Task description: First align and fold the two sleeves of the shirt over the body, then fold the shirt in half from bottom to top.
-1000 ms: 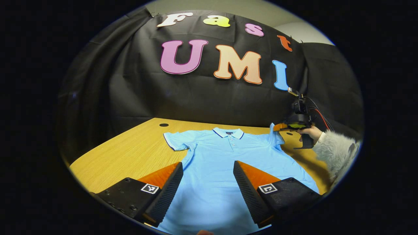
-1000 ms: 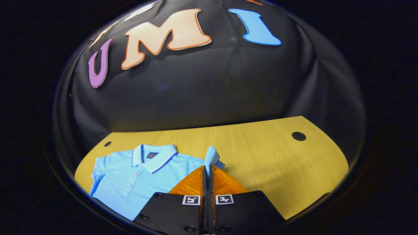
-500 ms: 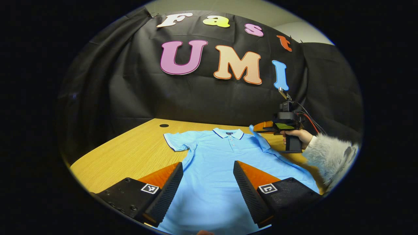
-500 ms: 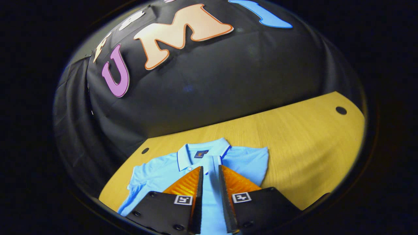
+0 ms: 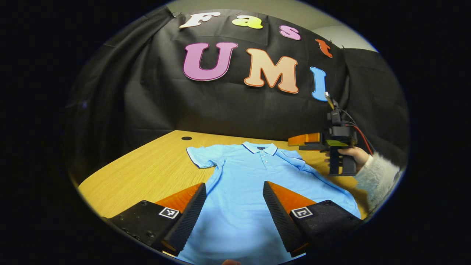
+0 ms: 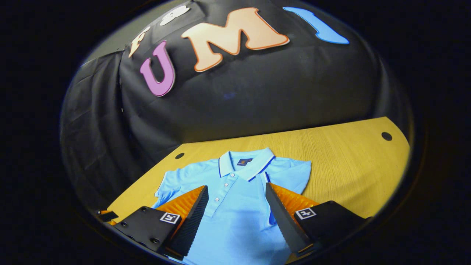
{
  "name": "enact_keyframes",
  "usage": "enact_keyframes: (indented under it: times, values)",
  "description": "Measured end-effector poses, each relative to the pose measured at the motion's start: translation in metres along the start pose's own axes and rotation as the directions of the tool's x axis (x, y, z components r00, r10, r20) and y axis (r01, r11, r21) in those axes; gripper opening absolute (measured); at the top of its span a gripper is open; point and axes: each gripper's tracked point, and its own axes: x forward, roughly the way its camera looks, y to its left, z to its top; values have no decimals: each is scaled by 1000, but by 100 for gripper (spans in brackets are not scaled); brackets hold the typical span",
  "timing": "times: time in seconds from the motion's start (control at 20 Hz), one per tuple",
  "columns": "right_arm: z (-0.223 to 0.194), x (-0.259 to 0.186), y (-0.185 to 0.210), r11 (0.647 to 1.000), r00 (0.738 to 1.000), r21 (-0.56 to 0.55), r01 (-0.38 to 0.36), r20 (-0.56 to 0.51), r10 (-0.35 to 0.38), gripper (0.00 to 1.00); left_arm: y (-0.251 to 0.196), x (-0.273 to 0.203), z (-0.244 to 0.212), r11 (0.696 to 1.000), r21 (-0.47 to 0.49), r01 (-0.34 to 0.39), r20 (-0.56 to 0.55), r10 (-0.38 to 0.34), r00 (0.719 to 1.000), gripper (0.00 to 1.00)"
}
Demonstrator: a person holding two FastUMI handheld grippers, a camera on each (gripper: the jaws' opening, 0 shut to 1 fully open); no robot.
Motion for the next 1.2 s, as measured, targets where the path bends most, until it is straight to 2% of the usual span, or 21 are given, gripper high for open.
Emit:
enact_keyframes:
  times: [0.05, 0.1, 0.15, 0.4, 0.6, 0.7, 0.85, 1.0, 1.2]
  values:
    - [-4, -15, 2, 1000, 1000, -30, -3, 1, 3, 97, 2, 1, 4, 1000, -8, 4, 3, -4, 1000, 94]
    - [-7, -29, 5, 999, 1000, -53, -9, 9, 10, 93, 5, 3, 8, 1000, -16, 9, 2, -9, 1000, 94]
    - [-11, -44, 8, 998, 1000, -66, -17, 17, 18, 98, 7, 7, 10, 1000, -25, 13, -7, -14, 1000, 94]
    - [-29, -115, 12, 996, 994, -68, -49, 91, 55, 98, 24, 35, 23, 997, -74, 37, -59, -41, 997, 94]
    - [-39, -154, 2, 997, 987, -62, -35, 153, 44, 97, 49, 67, 36, 996, -87, 22, -91, -30, 995, 94]
    - [-45, -168, -5, 999, 984, -43, -24, 174, 31, 98, 62, 84, 45, 995, -96, 1, -111, -12, 994, 94]
    - [-40, -183, -28, 997, 970, -54, 61, 237, -47, 97, 79, 113, 53, 996, -83, -19, -130, 8, 991, 94]
    - [-41, -191, -32, 996, 969, -50, 77, 239, -63, 97, 97, 147, 54, 998, -56, -12, -169, 2, 986, 94]
    - [-42, -190, -29, 996, 969, -53, 69, 240, -55, 97, 125, 192, 34, 998, -39, -54, -272, 42, 961, 94]
